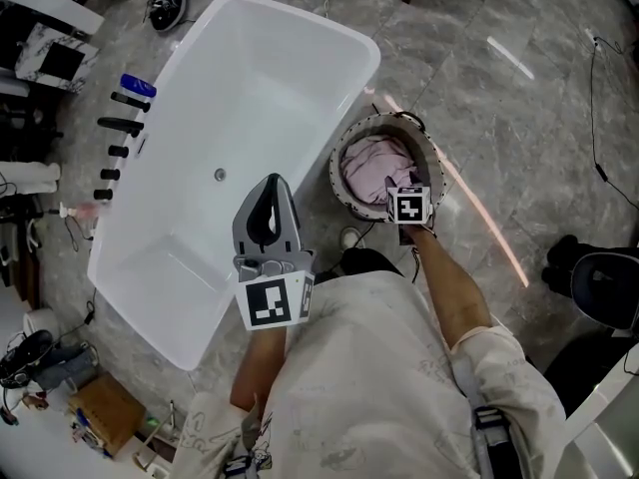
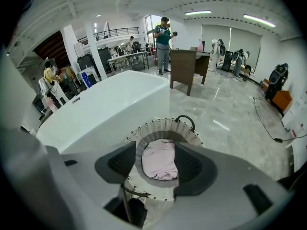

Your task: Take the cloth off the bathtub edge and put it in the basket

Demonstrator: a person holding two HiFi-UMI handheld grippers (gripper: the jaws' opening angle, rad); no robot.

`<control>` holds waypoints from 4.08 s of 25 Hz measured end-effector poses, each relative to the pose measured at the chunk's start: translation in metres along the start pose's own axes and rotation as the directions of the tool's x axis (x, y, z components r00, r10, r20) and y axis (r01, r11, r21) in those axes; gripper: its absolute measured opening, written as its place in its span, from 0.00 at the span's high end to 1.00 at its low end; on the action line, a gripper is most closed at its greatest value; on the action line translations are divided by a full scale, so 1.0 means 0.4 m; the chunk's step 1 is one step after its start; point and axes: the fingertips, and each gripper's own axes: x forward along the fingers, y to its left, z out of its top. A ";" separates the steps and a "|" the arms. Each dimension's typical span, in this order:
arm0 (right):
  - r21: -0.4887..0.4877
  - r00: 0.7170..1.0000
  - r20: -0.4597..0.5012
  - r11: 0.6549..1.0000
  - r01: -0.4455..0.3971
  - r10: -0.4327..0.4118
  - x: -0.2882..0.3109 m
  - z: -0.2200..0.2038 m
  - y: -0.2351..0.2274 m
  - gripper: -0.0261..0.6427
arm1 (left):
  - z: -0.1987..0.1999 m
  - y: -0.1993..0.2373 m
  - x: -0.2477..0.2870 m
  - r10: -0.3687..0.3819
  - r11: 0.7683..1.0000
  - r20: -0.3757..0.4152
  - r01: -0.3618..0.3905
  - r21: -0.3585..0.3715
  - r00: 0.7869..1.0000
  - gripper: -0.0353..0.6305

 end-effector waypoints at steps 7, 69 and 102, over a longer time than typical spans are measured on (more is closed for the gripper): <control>-0.006 0.999 0.040 1.000 -0.017 0.017 -0.012 0.048 0.037 0.61 | 0.005 0.039 -0.006 0.024 1.000 0.007 -0.024 -0.012 1.000 0.94; -0.777 0.339 0.462 0.559 -0.291 0.819 -1.219 0.258 1.461 0.91 | 0.187 0.666 -1.286 0.730 0.681 0.144 -0.729 -0.070 0.668 0.94; -0.783 0.278 0.460 0.533 -0.321 0.843 -1.276 0.211 1.570 0.98 | 0.171 0.717 -1.416 0.752 0.655 0.166 -0.752 -0.081 0.637 0.94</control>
